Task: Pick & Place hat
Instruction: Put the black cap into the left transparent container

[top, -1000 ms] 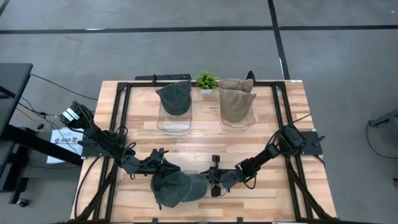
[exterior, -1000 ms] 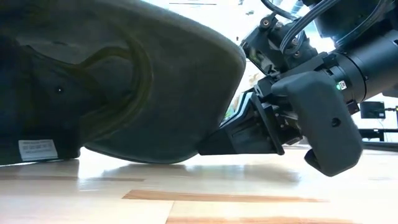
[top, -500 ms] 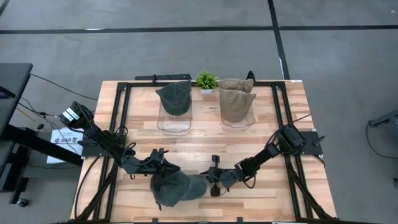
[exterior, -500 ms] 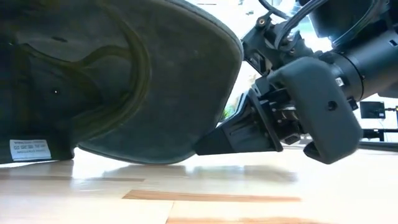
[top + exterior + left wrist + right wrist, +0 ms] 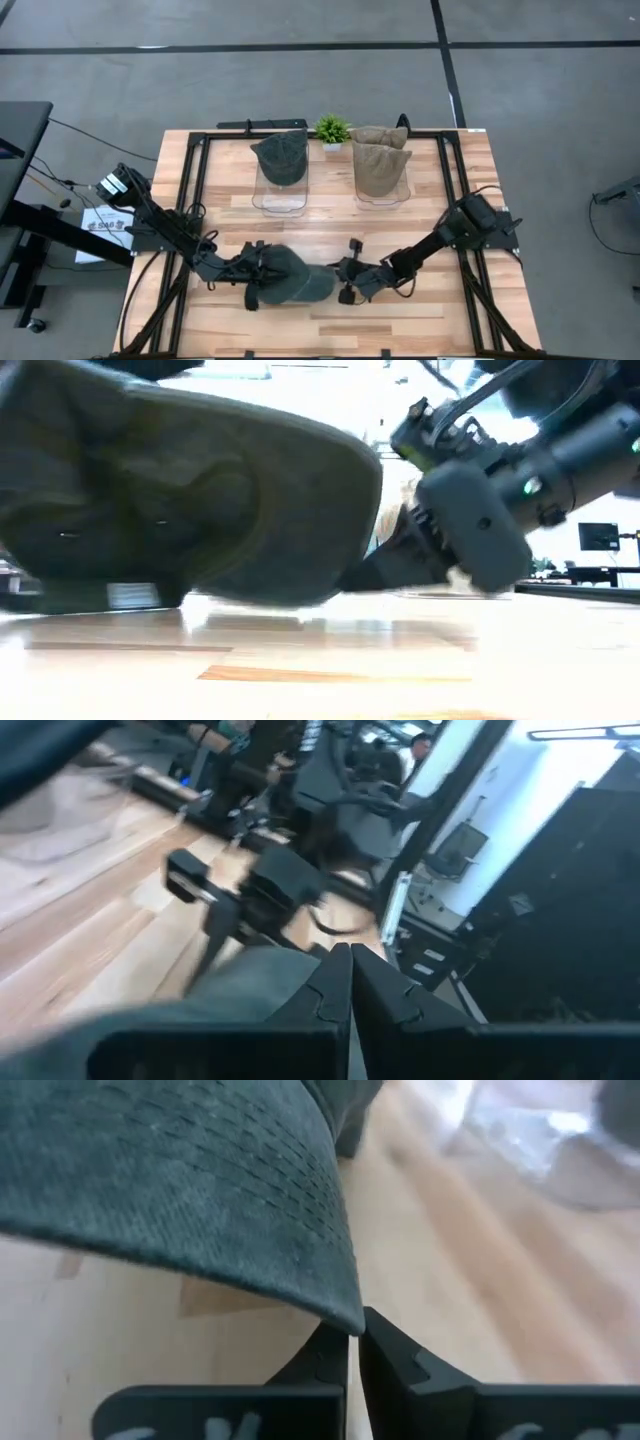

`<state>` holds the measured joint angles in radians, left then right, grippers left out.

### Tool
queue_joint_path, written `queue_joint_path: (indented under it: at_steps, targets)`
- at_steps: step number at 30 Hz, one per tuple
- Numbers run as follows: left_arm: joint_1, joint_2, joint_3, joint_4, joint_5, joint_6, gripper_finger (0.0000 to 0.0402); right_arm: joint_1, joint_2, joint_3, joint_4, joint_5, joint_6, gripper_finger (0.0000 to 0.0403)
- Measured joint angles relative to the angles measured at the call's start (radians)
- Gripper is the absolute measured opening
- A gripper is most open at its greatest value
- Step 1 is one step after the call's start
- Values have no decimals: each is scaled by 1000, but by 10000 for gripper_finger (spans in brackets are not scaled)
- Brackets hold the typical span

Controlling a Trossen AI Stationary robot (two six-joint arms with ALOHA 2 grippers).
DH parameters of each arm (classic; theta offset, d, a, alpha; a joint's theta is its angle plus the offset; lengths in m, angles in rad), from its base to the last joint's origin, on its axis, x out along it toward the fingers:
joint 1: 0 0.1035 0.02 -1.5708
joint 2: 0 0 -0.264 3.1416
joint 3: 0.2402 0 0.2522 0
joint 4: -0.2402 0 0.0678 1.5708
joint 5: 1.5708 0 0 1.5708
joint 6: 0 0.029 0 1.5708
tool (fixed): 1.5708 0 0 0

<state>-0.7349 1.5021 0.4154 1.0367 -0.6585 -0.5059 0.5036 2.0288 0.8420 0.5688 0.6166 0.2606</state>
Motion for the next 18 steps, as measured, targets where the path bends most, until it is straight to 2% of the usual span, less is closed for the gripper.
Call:
queue_joint_path:
  at_steps: [7,13,18]
  targets:
    - [-54,0,82,2,1,138,6,46,-146,-97,-51,156,4,1]
    - [-92,0,123,2,1,213,6,122,-254,-131,-119,331,4,1]
    - [-102,0,130,0,1,221,6,183,-328,-133,-204,523,3,1]
